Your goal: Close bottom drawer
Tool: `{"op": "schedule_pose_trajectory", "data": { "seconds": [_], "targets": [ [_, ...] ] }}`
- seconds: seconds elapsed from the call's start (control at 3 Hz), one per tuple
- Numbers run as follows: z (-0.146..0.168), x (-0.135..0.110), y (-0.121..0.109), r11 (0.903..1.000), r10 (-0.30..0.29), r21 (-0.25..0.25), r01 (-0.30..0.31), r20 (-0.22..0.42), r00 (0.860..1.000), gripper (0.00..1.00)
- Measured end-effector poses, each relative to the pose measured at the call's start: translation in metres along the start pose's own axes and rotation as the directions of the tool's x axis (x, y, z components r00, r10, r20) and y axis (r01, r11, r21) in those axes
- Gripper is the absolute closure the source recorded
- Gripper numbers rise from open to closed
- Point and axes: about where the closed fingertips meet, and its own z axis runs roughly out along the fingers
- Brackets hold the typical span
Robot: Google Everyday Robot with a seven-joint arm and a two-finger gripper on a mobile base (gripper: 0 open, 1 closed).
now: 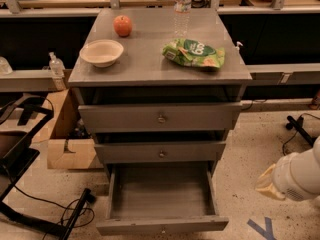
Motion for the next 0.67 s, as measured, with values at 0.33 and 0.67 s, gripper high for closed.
{"op": "schedule_pose_trajectory", "data": {
  "seconds": [0.33,0.67],
  "targets": [
    [0.075,0.007,0.026,0.9972,0.051,-0.057,-0.048,0.054,0.997,1.0],
    [0.146,0.005,0.046,0.9929,0.091,-0.085,-0.083,0.089,0.992,1.0]
  ]
}}
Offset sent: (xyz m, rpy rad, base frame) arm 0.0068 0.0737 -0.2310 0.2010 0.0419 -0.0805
